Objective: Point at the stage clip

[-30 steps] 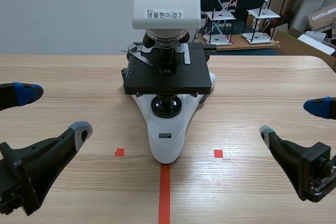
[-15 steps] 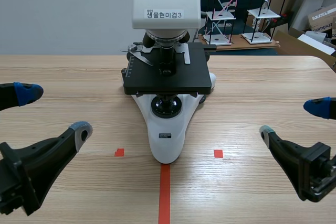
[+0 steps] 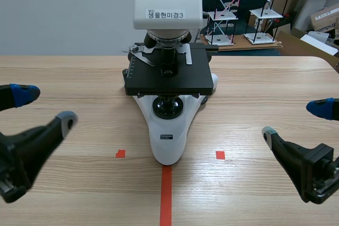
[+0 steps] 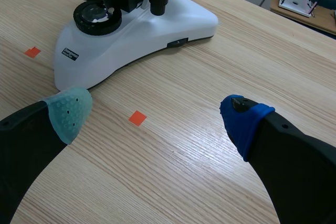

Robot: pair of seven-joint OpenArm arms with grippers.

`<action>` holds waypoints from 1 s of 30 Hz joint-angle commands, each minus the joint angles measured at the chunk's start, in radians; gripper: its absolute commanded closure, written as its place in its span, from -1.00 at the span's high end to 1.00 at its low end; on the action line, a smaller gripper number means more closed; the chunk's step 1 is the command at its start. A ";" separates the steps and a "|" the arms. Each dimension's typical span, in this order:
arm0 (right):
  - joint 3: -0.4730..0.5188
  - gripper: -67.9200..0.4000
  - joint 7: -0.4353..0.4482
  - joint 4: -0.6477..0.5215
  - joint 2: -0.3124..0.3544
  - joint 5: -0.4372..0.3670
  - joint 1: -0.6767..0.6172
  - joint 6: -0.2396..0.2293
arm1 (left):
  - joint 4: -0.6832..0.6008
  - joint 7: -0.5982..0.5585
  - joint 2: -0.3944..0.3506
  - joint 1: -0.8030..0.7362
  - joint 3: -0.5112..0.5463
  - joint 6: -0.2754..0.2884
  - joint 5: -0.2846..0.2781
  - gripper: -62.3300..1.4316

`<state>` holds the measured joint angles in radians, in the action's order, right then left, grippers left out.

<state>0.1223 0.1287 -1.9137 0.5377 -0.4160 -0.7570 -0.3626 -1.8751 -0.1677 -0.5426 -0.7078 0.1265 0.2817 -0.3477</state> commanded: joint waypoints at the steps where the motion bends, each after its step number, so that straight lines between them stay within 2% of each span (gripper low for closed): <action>1: 0.002 0.58 0.011 -0.016 0.002 -0.006 0.009 0.000 | 0.007 -0.014 -0.006 0.031 -0.002 -0.003 0.014 -0.35; 3: 0.002 0.58 0.011 -0.016 0.002 -0.006 0.009 0.000 | 0.018 -0.016 -0.031 0.058 -0.003 -0.002 0.021 -0.75; 5: 0.002 0.58 0.011 -0.016 0.002 -0.006 0.009 0.000 | 0.023 -0.016 -0.059 0.090 -0.003 -0.005 0.018 -0.89; 11: 0.002 0.58 0.012 -0.016 0.002 -0.007 0.009 0.000 | 0.030 0.002 -0.127 0.203 -0.004 -0.006 0.019 -0.89; 16: 0.002 0.58 0.012 -0.016 0.002 -0.007 0.009 0.000 | 0.047 0.098 -0.191 0.314 -0.034 -0.006 0.018 -0.89; 23: 0.002 0.58 0.011 -0.016 0.002 -0.007 0.009 0.000 | 0.185 0.116 -0.254 0.498 -0.155 0.009 0.019 -0.89; 26: 0.002 0.58 0.011 -0.016 0.002 -0.007 0.009 0.000 | 0.240 0.116 -0.265 0.584 -0.214 0.044 0.019 -0.89; 30: 0.002 0.58 0.011 -0.016 0.002 -0.007 0.009 0.000 | 0.276 0.117 -0.270 0.682 -0.293 0.055 0.019 -0.89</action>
<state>0.1223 0.1287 -1.9137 0.5377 -0.4156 -0.7570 -0.3626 -1.5742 -0.0341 -0.8059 -0.0387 -0.1658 0.3412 -0.3180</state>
